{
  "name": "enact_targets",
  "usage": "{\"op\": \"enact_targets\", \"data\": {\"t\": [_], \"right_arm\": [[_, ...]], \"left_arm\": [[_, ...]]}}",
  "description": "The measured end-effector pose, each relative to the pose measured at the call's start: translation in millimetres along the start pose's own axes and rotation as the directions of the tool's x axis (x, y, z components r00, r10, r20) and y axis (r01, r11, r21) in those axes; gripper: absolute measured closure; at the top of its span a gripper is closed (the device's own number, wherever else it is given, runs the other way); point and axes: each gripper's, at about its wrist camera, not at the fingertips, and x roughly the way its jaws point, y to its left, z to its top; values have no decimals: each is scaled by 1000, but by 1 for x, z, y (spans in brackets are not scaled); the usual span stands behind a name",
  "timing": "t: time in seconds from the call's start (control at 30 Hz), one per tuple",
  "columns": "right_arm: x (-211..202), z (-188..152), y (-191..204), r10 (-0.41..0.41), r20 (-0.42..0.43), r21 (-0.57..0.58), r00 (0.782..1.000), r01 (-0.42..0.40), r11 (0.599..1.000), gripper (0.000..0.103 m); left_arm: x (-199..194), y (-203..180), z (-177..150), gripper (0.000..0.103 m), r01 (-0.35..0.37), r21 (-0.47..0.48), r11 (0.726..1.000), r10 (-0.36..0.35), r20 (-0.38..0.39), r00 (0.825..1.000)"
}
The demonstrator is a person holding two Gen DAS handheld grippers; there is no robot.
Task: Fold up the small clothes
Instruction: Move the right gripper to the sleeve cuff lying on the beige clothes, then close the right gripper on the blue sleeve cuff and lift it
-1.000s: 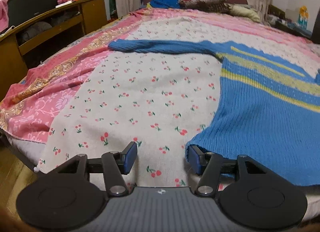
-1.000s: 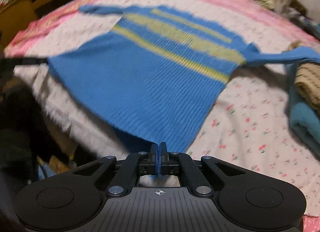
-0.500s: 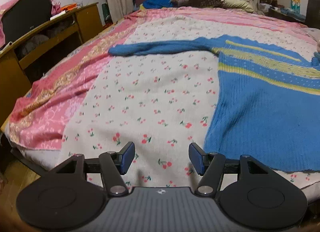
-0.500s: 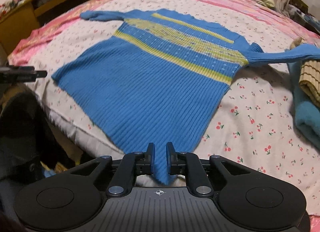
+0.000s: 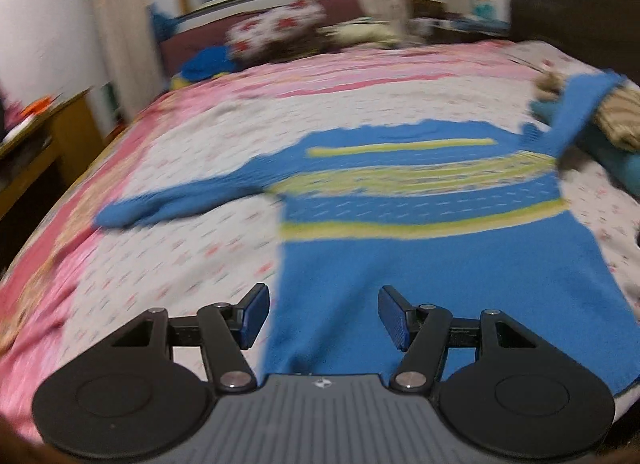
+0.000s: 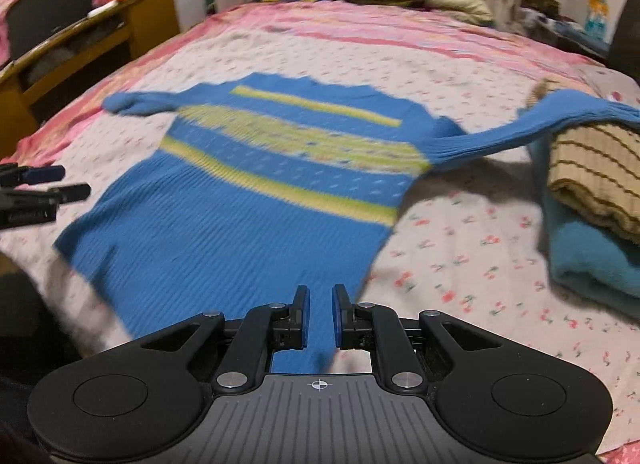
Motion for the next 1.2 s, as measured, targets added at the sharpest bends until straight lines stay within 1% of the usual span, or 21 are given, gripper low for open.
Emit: {"op": "enact_targets", "data": {"t": [0.07,0.13,0.23,0.43,0.53,0.63,0.73,0.83,0.97,1.03,1.07,1.13,1.2], "right_arm": [[2,2,-9,-13,5,13,1000,13,1000,90],[3,5,-19,-34,16,28,999,34,999,90],[3,11,-41,-65,35,83,997,62,995,90],[4,37,-100,-160,78,189,984,143,972,90],[1,54,-129,-199,104,232,975,170,958,90],[2,70,-162,-238,117,296,964,195,935,90],[7,80,-192,-261,123,364,957,201,910,90],[15,89,-221,-278,121,441,953,199,875,89],[22,95,-247,-295,122,514,948,194,836,88],[24,97,-258,-294,133,554,947,174,814,87],[24,98,-263,-288,141,569,947,160,807,85],[25,100,-269,-280,144,584,949,147,799,85],[26,104,-268,-290,142,565,946,163,809,85]], "left_arm": [[10,-19,12,37,30,53,998,-30,6,1000],[19,-33,22,37,60,86,995,-61,9,998],[33,-55,40,37,98,126,987,-100,15,995],[68,-102,79,37,145,210,967,-151,13,988],[86,-122,99,37,156,233,960,-162,6,987],[101,-138,116,37,179,221,959,-184,0,983],[112,-154,130,37,201,214,956,-206,-2,979],[124,-172,142,37,210,226,951,-216,2,976],[140,-187,157,37,230,208,951,-233,-8,972],[146,-192,161,37,236,205,950,-239,-11,971],[149,-195,162,37,239,212,947,-242,-13,970],[153,-202,162,37,237,246,940,-241,-13,970],[155,-205,161,37,231,270,935,-236,-14,972]]}}
